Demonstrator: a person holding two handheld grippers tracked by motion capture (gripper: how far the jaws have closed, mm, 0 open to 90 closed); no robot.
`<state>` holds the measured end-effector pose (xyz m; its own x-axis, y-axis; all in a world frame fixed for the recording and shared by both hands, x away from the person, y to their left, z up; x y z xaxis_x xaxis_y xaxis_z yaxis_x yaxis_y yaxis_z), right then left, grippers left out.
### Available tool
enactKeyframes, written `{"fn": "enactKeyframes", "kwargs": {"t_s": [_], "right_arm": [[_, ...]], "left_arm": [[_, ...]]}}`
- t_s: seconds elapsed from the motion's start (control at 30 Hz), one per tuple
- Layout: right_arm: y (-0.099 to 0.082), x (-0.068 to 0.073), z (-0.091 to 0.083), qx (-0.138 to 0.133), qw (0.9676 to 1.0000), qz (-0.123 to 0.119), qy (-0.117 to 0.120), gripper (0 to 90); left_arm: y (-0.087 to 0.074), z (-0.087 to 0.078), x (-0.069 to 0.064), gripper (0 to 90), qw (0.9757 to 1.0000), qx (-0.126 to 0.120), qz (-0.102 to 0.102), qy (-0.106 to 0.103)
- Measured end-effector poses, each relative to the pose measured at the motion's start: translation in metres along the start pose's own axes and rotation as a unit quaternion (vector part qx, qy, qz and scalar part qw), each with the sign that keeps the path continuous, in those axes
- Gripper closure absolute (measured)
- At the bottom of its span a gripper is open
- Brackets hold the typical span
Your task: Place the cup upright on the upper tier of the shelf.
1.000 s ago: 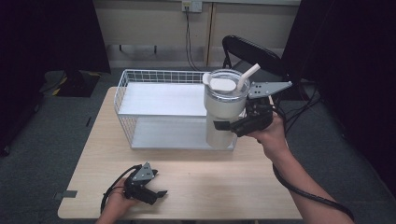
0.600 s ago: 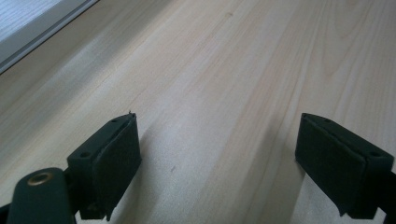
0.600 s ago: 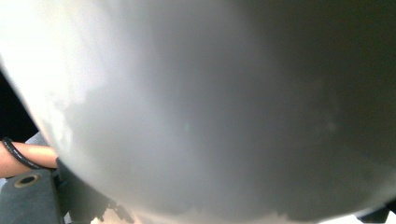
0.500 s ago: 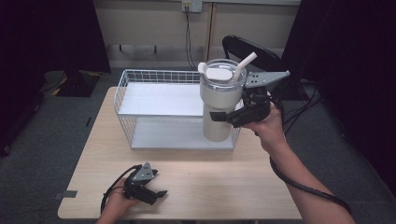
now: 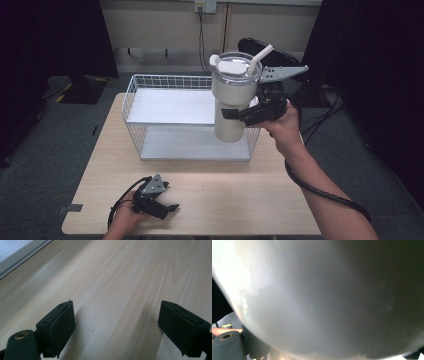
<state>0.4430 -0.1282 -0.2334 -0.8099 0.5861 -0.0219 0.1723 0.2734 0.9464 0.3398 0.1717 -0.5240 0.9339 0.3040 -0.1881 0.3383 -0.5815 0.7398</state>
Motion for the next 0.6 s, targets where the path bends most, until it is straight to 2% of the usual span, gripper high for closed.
{"fn": "enactKeyframes", "kwargs": {"t_s": [0.6], "right_arm": [[0.013, -0.011, 0.013, -0.007, 0.9997, 0.008, -0.024, 9.1]], "left_arm": [[0.0, 0.0, 0.0, 13.4, 1.0, 0.001, 0.0, 0.0]]}}
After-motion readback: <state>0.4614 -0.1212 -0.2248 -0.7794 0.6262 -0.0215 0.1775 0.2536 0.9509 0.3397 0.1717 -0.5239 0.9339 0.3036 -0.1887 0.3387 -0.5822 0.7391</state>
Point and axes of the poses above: each handheld gripper's, and its own axes: z roughly forward along the jaws, y roughly out of its top, x roughly to its left, the point moved 3 cm from there along z, roughly forward along the jaws, and after that the axes turned 15 degrees about -y, right-handed, at the moved point
